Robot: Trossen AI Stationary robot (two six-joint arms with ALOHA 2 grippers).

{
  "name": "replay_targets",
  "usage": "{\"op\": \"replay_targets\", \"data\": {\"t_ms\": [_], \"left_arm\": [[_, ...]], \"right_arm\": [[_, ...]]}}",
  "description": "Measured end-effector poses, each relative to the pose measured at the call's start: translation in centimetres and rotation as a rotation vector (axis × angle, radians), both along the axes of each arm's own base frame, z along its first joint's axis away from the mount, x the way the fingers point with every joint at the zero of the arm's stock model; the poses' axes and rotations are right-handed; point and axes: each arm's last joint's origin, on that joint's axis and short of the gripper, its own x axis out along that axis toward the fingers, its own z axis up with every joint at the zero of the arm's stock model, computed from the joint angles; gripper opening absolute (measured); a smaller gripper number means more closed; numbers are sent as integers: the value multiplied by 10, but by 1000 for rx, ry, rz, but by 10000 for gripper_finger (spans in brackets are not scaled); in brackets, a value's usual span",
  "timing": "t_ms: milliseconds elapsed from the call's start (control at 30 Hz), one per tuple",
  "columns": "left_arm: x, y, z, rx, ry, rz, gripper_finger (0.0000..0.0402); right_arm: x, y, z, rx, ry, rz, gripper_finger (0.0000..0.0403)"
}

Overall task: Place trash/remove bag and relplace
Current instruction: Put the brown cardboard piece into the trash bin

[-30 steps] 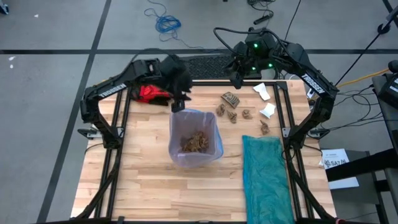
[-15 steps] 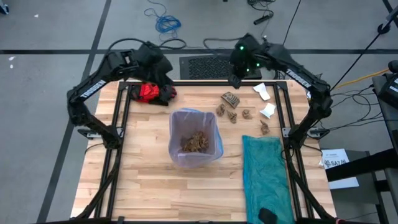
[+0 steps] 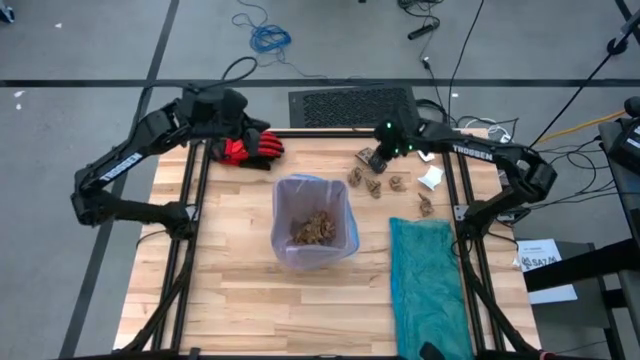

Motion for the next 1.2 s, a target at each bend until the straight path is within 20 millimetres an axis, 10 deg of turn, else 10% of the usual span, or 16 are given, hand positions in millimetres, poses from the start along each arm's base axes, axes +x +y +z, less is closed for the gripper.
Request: {"op": "replay_targets", "data": {"t_ms": [700,967,1200], "left_arm": [[3,2,-9,7,41,-6,1],[2,2,-9,4,46,-5,1],[2,2,-9,4,46,-5,1]], "right_arm": [[20,-13,-82,121,50,-176,353],[28,-19,-117,176,105,-253,348],[26,-16,-116,154,133,-338,179]]}}
